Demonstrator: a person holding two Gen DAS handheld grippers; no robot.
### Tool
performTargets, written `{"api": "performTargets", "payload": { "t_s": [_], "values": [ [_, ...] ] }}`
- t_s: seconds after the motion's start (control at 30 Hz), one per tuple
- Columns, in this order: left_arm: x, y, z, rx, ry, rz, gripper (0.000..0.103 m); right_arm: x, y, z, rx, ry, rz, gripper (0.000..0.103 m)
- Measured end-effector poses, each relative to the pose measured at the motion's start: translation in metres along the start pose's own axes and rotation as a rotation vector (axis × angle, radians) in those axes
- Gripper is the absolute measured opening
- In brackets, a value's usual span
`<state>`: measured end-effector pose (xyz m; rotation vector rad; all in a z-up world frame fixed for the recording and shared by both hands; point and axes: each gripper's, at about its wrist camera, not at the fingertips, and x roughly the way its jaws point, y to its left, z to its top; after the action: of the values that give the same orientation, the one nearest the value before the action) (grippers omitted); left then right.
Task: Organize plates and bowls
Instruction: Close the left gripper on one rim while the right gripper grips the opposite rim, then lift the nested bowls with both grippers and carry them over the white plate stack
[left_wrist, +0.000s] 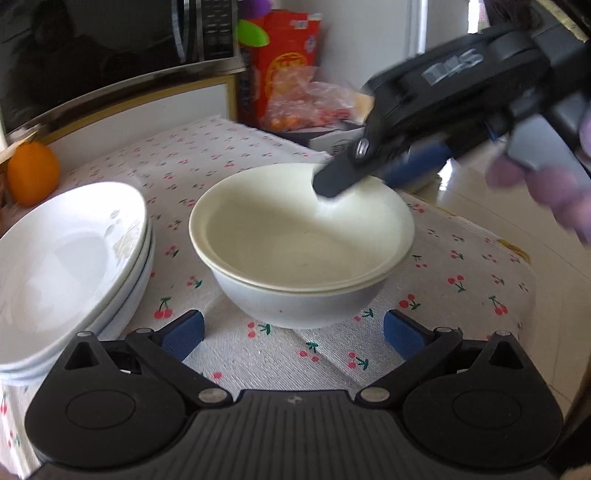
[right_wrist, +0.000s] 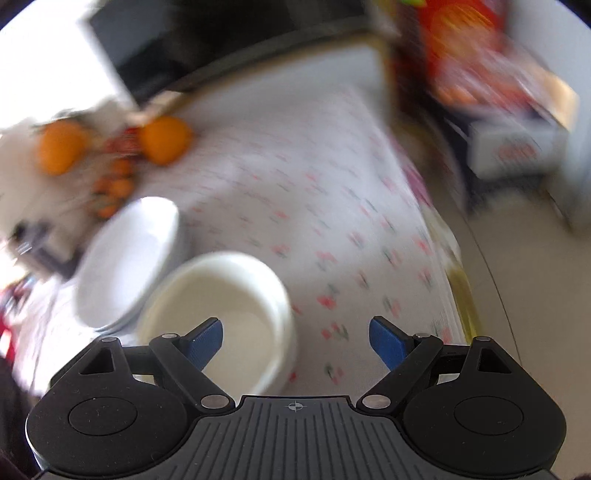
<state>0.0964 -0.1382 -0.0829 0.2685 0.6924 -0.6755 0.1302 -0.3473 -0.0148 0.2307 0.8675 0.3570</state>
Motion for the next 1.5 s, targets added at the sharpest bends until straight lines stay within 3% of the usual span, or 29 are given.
{"api": "performTargets", "payload": {
  "t_s": [0.1, 0.17, 0.4, 0.63, 0.8, 1.1, 1.5],
  "values": [
    [0.0, 0.003, -0.003, 0.038, -0.02, -0.043, 0.103, -0.011, -0.006, 0.002, -0.138, -0.039, 0.122, 0.099],
    [-0.001, 0.002, -0.005, 0.053, -0.028, -0.055, 0.103, -0.016, -0.01, 0.001, -0.227, -0.028, 0.171, 0.099],
    [0.005, 0.001, 0.002, 0.077, -0.007, -0.11, 0.103, -0.006, -0.008, -0.017, -0.511, 0.107, 0.169, 0.099],
    [0.013, 0.002, 0.024, 0.149, 0.143, -0.14, 0.095, 0.017, 0.02, -0.009, -0.78, 0.197, 0.197, 0.099],
    [0.015, 0.004, 0.033, 0.181, 0.231, -0.172, 0.09, 0.035, 0.039, -0.001, -0.944, 0.319, 0.213, 0.099],
    [0.023, 0.004, 0.044, 0.185, 0.3, -0.158, 0.082, 0.05, 0.06, -0.006, -1.083, 0.404, 0.187, 0.097],
    [0.02, 0.005, 0.05, 0.152, 0.326, -0.134, 0.074, 0.041, 0.073, -0.002, -1.127, 0.396, 0.172, 0.097]
  ]
}}
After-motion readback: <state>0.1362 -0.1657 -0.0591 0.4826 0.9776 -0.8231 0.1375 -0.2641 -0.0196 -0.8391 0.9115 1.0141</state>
